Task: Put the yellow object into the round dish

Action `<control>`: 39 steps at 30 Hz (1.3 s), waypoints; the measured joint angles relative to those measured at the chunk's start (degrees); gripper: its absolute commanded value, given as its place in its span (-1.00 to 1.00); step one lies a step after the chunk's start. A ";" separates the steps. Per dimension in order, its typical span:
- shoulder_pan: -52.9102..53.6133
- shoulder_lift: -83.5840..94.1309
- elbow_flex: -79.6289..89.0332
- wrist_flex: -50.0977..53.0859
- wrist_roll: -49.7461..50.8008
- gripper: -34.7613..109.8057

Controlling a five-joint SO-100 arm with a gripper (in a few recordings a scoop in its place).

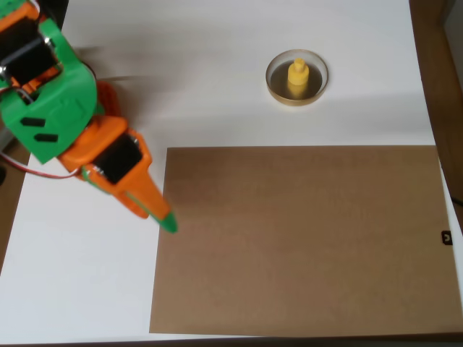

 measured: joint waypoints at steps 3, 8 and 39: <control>3.78 1.93 2.02 -2.29 2.11 -0.26; 8.44 9.14 8.70 -5.27 4.57 -0.18; 13.89 46.67 39.11 -6.33 12.48 -0.32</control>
